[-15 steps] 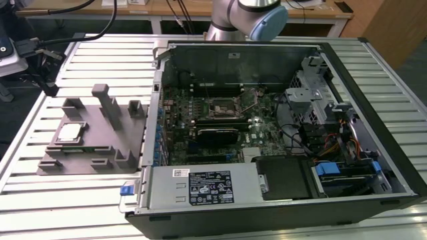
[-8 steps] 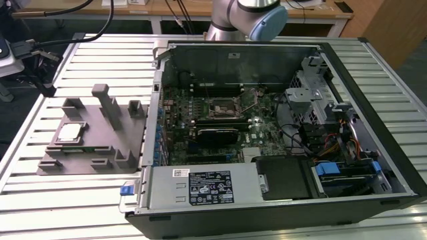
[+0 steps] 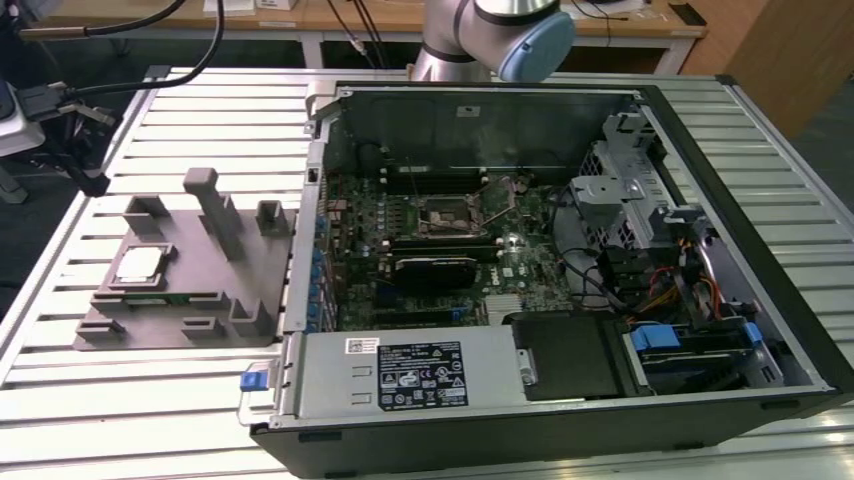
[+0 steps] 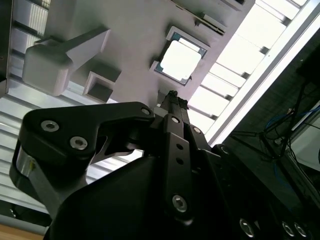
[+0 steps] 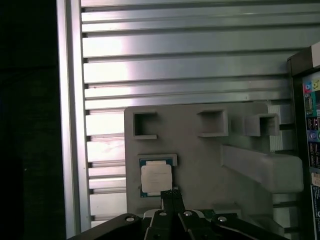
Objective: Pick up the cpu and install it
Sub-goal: 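Pick up the cpu and move it towards the insertion slot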
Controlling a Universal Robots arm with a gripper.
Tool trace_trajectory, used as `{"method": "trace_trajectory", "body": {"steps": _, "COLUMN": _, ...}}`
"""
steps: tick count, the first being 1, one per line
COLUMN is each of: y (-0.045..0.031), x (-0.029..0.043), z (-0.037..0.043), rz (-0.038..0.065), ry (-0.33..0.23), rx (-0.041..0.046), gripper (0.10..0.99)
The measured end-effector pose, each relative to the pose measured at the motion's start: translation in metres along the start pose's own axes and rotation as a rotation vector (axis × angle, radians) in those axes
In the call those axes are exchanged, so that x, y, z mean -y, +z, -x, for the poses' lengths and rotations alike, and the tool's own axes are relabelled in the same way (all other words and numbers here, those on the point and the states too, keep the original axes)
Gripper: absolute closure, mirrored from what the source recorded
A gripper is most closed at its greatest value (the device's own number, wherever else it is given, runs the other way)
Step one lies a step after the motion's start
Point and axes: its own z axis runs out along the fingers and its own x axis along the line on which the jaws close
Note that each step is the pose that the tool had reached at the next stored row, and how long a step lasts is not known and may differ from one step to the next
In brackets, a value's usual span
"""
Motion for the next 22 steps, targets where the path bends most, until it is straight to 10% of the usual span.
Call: {"method": "trace_trajectory", "body": {"steps": 22, "y": 0.0304, "x": 0.0018, "z": -0.0033, "rz": 0.000, "ry": 0.000, "rx": -0.0001, "gripper": 0.980}}
